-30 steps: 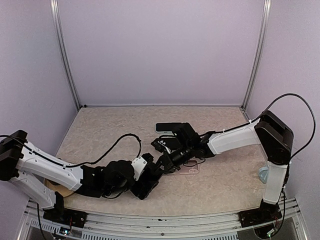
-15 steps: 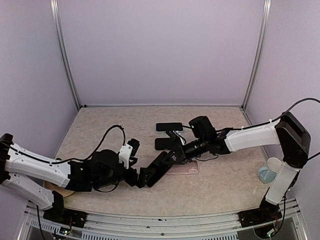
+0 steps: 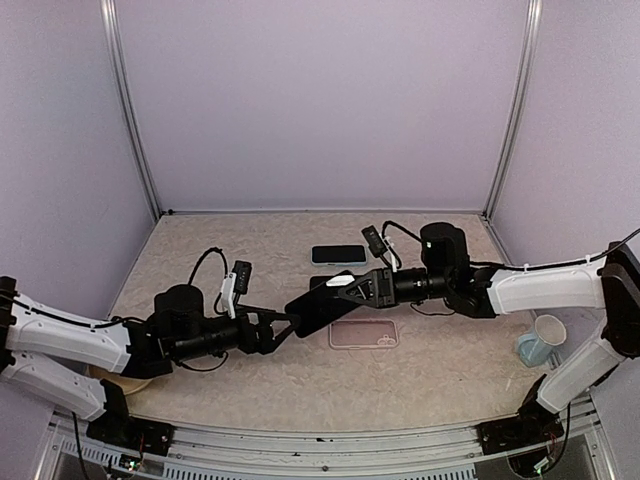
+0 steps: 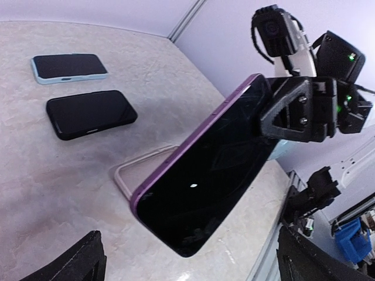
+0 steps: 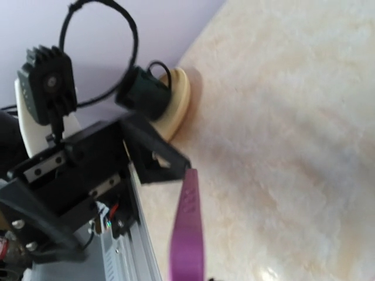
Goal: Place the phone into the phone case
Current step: Pass from the right arm to the left
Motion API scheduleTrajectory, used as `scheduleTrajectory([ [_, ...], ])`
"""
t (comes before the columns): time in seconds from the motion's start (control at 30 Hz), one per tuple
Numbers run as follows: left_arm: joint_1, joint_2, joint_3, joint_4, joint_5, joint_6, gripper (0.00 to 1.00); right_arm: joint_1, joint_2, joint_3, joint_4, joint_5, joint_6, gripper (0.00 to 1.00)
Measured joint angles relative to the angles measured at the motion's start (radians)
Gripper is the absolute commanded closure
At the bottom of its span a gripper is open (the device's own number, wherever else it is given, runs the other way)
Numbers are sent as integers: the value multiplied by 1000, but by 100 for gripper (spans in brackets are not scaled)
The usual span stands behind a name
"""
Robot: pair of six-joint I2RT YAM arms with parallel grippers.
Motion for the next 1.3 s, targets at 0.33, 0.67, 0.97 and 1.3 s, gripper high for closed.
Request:
scheduleTrajectory([
  [0.33,7,129,1,220,161,-105,5,-1,0,-94,261,-9,77,100],
  [0.67,33,169,1,368,230,-159,17,0,2,-149,433,-39,136,100],
  [0.97,37,220,2,446,281,-193,34,6,27,-168,518,-45,155,100],
  [1.3,42,230,2,481,289,-206,42,17,68,-174,602,-50,176,100],
])
